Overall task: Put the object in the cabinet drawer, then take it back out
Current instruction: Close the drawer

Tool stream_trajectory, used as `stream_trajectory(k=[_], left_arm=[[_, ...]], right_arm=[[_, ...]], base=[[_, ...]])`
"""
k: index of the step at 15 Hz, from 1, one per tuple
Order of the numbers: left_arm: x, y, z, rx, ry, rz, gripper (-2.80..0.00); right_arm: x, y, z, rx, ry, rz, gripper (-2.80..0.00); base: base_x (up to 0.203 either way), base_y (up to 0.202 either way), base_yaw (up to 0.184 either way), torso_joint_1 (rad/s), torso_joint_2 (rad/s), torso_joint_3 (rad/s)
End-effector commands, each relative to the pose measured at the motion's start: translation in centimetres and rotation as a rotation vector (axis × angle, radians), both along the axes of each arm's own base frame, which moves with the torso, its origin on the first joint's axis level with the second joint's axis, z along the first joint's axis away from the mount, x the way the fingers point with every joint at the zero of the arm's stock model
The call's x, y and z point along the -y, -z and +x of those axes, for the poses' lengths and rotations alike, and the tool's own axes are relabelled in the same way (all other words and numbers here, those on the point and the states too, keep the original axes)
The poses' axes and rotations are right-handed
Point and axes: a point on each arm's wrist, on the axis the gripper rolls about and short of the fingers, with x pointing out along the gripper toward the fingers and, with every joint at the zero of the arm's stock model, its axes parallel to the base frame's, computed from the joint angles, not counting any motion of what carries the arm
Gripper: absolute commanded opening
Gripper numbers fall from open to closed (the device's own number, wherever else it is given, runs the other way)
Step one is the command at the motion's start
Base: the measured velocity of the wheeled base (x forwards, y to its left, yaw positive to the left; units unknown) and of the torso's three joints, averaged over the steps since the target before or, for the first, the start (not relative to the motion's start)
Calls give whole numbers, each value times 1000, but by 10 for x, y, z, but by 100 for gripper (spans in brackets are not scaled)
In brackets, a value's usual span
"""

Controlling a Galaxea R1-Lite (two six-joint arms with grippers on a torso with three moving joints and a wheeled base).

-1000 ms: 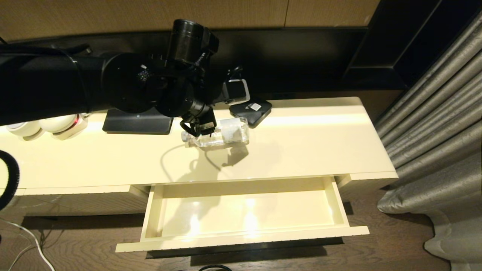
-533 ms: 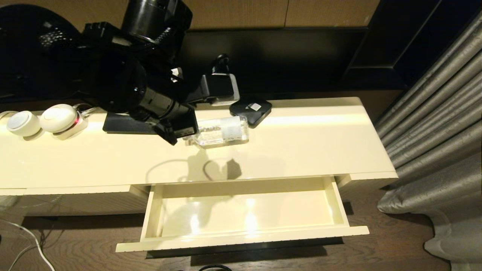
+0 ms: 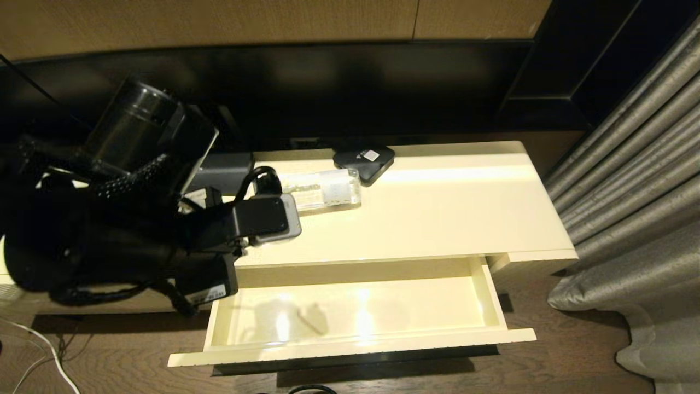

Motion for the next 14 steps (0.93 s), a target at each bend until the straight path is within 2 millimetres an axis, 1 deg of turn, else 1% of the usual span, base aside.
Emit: stream_trajectory(k=[1, 3, 5, 8, 9, 11, 12, 14], left_arm=[[-13, 24, -21, -88, 25, 14, -280], [-14, 52, -34, -185, 71, 62, -280], [-9, 79, -49, -248, 142, 107, -280], [0, 111, -71, -297, 250, 160, -280], [4, 119, -74, -302, 268, 161, -280], [16, 132, -72, -321, 255, 145, -280], [21, 135, -72, -323, 246, 127, -280], [33, 145, -77, -362, 239, 122, -280]], right_arm=[[0, 0, 0, -2, -1, 0, -280], [0, 0, 0, -1, 0, 0, -280], [0, 0, 0, -3, -2, 0, -280], [0, 0, 0, -2, -2, 0, -280], [0, 0, 0, -1, -2, 0, -280], [0, 0, 0, -2, -2, 0, -280], [0, 0, 0, -1, -2, 0, -280], [0, 0, 0, -1, 0, 0, -280]], base=[[0, 0, 0, 0, 0, 0], [0, 0, 0, 0, 0, 0], [0, 0, 0, 0, 0, 0], [0, 0, 0, 0, 0, 0], [0, 0, 0, 0, 0, 0], [0, 0, 0, 0, 0, 0], [0, 0, 0, 0, 0, 0], [0, 0, 0, 0, 0, 0]])
